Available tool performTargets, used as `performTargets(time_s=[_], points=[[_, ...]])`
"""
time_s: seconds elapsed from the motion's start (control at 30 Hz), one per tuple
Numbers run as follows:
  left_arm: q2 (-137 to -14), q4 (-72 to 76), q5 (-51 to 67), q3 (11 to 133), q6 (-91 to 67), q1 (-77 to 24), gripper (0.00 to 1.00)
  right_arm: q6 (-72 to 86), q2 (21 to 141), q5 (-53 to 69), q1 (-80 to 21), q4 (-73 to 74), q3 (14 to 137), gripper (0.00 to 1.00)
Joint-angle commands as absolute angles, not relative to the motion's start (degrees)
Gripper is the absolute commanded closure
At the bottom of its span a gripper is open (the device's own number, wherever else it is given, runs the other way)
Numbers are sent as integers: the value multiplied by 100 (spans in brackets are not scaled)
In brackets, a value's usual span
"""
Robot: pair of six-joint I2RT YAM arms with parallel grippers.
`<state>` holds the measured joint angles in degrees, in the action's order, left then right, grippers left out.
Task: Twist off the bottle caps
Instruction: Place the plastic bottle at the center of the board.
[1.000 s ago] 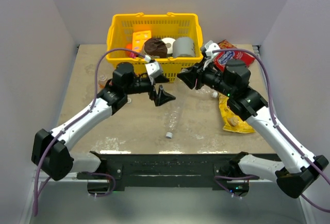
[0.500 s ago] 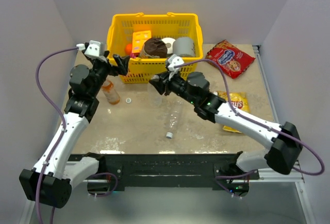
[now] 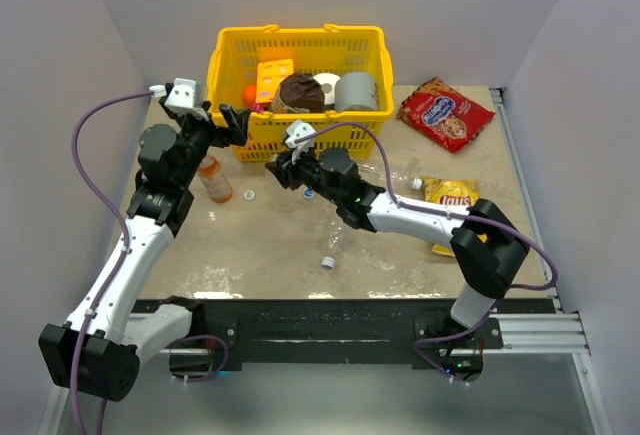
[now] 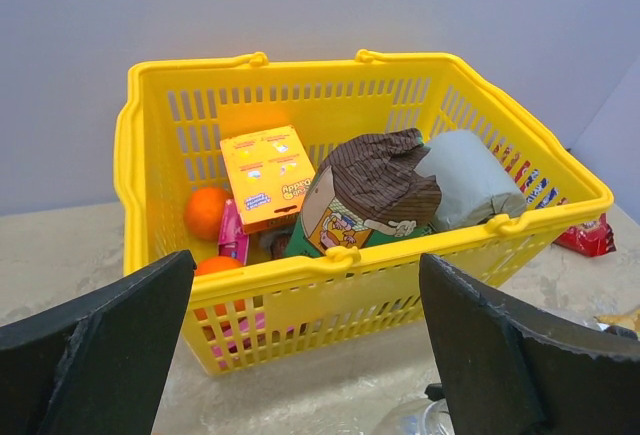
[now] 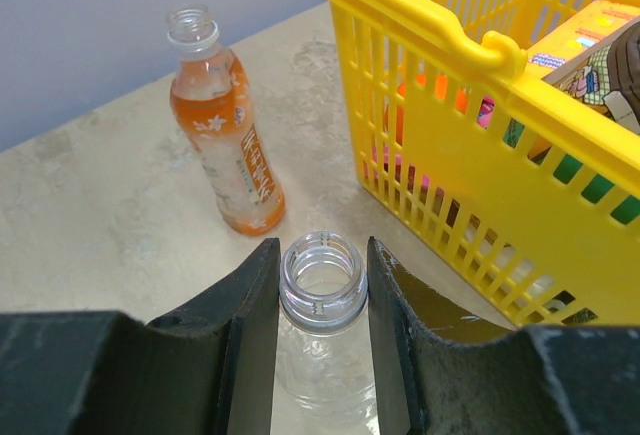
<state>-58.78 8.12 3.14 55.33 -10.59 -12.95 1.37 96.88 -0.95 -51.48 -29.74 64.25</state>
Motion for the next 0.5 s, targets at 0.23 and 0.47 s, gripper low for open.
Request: performTargets(time_s=[0.23,0.47], points=[[-5818,1107,413,5458,-1187,-1310,0,-158,10256,-553,-5168,-4175,6811,100],[-5818,1125,466,5449,-1178,-1310,0,-255,10450,-694,-5168,-4228,6803,100]])
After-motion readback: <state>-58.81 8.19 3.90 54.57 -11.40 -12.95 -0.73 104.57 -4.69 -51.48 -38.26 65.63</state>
